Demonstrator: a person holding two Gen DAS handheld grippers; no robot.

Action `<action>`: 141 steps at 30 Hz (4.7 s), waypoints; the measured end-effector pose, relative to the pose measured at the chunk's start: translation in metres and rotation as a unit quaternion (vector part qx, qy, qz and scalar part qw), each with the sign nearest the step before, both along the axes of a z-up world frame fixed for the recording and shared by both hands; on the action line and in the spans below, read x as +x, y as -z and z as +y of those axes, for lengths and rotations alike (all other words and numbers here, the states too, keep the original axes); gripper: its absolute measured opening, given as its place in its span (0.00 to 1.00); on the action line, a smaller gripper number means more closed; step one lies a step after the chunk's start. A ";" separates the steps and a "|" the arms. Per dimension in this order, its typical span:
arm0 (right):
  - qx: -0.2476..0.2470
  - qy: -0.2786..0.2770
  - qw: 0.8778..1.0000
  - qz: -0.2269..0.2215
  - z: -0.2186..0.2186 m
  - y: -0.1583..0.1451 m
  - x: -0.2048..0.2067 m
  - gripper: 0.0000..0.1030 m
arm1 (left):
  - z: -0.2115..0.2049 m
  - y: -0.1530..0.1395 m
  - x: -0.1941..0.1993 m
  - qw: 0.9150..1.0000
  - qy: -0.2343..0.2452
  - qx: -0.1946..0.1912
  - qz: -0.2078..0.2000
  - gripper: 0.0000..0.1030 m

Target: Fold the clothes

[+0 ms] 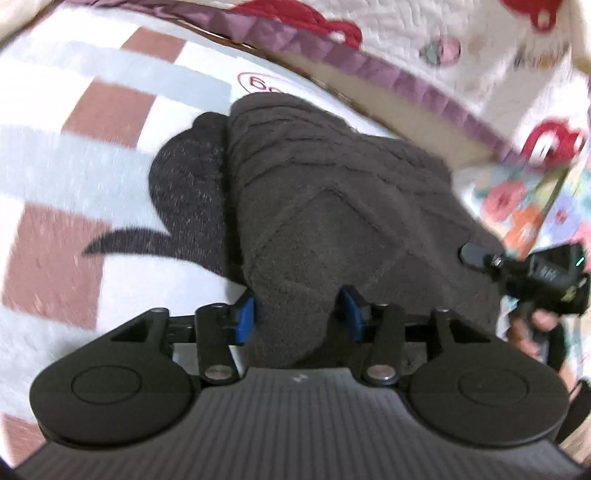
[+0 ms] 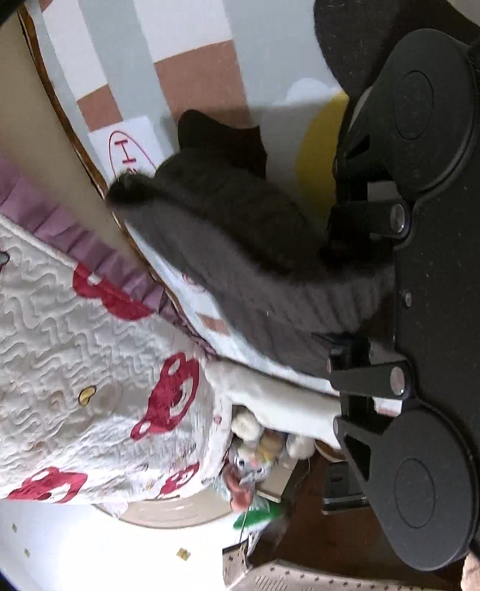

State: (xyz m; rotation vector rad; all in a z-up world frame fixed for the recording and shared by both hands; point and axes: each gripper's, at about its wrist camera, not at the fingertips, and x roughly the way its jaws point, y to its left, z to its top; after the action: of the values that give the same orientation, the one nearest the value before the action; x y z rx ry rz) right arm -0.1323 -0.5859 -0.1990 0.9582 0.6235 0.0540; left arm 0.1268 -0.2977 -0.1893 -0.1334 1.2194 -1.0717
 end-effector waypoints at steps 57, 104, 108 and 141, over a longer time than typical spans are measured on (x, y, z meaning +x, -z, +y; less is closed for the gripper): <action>-0.273 -0.254 0.916 -0.151 0.252 -0.270 0.130 0.30 | 0.268 -0.241 -0.031 0.939 -0.177 -0.135 -0.261 0.32; -0.019 -0.263 0.957 -0.123 0.248 -0.074 0.442 0.44 | 0.336 -0.089 0.313 0.952 -0.278 -0.046 -0.121 0.51; -0.019 -0.264 0.958 -0.112 0.235 -0.058 0.446 0.49 | 0.363 -0.076 0.277 0.937 -0.317 -0.097 -0.112 0.53; -0.118 -0.277 0.947 -0.110 0.275 -0.028 0.434 0.63 | 0.370 -0.020 0.243 0.923 -0.347 -0.146 -0.072 0.69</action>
State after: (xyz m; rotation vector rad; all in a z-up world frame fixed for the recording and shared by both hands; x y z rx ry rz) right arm 0.3018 -0.3112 -0.1713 0.5137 0.6585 0.5678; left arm 0.3695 0.0724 -0.1697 -0.6578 0.7695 -0.6102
